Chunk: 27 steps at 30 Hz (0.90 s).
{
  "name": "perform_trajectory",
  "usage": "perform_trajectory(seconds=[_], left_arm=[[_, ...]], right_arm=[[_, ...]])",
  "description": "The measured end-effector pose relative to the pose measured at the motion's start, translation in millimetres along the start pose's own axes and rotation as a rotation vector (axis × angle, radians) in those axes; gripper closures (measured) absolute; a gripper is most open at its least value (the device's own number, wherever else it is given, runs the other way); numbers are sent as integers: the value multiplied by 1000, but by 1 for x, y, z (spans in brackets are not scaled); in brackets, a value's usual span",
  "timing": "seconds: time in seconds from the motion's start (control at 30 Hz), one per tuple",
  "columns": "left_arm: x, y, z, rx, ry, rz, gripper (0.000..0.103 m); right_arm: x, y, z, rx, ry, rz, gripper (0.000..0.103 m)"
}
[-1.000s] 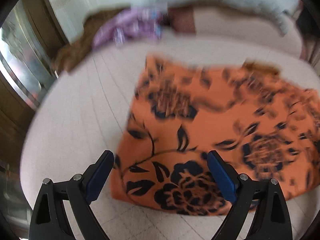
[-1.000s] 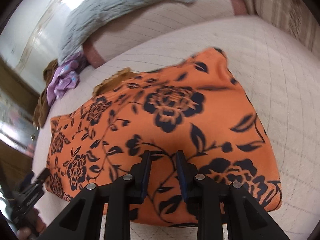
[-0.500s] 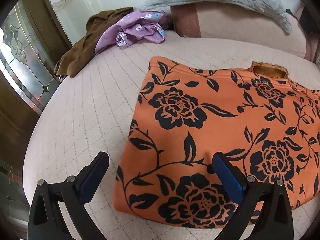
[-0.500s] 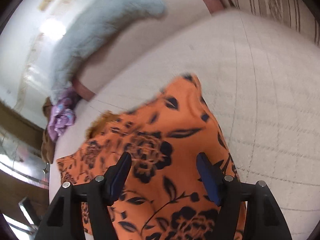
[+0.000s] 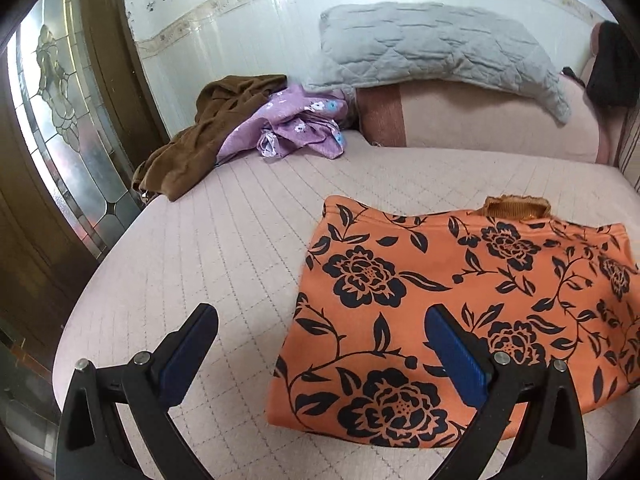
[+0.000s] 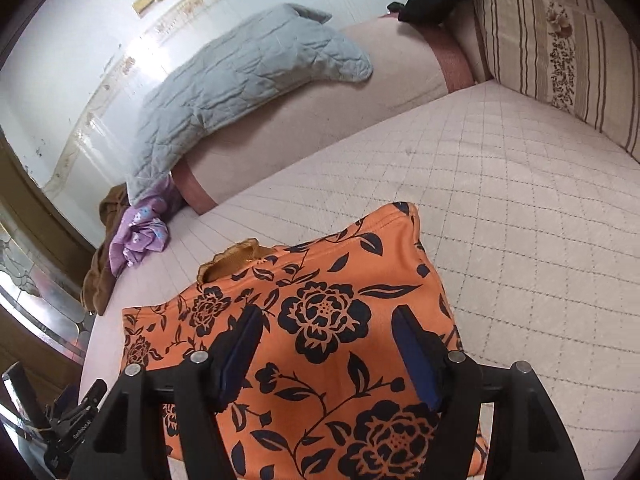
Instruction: Fold small clothes
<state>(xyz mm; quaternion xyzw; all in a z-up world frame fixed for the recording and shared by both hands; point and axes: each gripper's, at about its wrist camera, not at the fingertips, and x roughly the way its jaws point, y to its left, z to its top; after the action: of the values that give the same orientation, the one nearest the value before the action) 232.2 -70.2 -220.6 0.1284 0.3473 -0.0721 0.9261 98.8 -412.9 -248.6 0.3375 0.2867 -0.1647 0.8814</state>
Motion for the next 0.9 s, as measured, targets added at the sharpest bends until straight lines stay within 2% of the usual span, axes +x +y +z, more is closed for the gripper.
perform_trajectory(seconds=[0.43,0.9], left_arm=[[-12,7,2,-19,-24,-7,0],[-7,0,1,5,-16,-4,0]], right_arm=[[-19,-1,-2,-20,-24,-5,32],[-26,-20,-1,-50,-29,-57,32]])
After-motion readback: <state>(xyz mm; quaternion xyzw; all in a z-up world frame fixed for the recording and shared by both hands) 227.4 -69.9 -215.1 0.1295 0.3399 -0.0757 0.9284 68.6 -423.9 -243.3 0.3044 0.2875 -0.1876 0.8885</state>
